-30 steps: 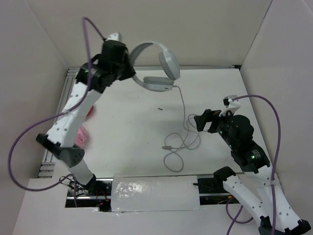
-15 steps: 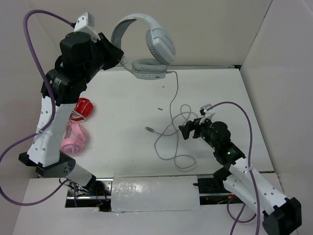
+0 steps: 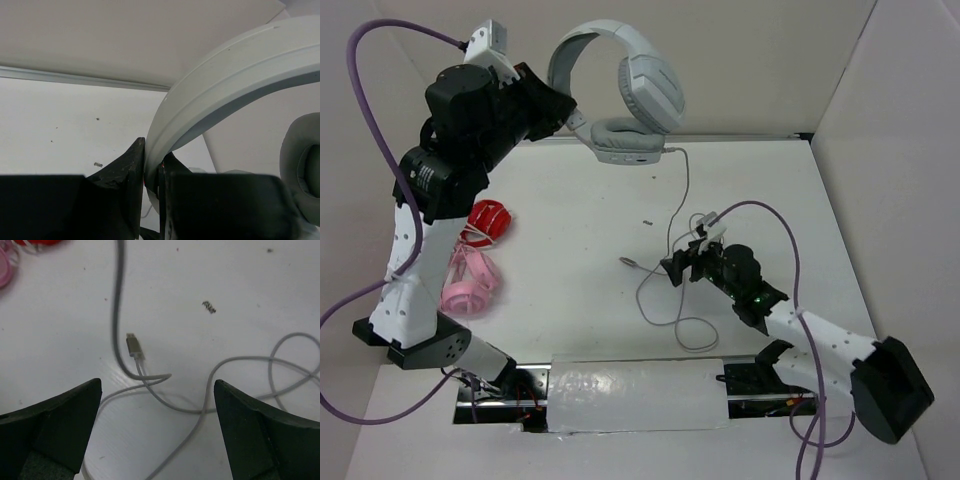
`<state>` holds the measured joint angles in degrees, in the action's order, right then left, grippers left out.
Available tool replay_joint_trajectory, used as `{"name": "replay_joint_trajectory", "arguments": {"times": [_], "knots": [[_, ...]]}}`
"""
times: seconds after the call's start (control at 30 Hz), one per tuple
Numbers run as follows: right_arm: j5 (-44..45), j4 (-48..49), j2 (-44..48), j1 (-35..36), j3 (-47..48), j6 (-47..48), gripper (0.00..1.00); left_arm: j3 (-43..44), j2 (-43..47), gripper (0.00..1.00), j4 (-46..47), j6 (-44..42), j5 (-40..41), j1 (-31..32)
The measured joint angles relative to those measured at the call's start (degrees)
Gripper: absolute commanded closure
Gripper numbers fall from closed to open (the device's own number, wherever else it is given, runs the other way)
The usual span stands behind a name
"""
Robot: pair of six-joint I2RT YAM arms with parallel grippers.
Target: Wrap the headphones
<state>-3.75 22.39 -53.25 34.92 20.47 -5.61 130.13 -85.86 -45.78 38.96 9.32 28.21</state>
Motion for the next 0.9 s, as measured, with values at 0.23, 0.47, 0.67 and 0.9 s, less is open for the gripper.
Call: {"name": "replay_joint_trajectory", "arguments": {"times": [0.23,0.47,0.67,0.9], "knots": [[-1.57,8.92,-12.66,0.20,0.13,-0.37,0.42,-3.10,5.40,1.00,1.42,-0.11,-4.39,-0.02],[-7.48,14.43,-15.67,-4.57,4.15,-0.68,1.00,-13.86,13.22,1.00,4.46,-1.25,-15.04,-0.07],[-10.88,8.63,-15.89,-8.70,12.02,1.77,1.00,-24.96,15.98,1.00,6.54,-5.73,-27.71,-0.07],[-7.32,-6.69,-13.20,-18.95,17.18,5.27,1.00,-39.85,17.88,1.00,10.36,-12.76,-40.26,-0.07]]}}
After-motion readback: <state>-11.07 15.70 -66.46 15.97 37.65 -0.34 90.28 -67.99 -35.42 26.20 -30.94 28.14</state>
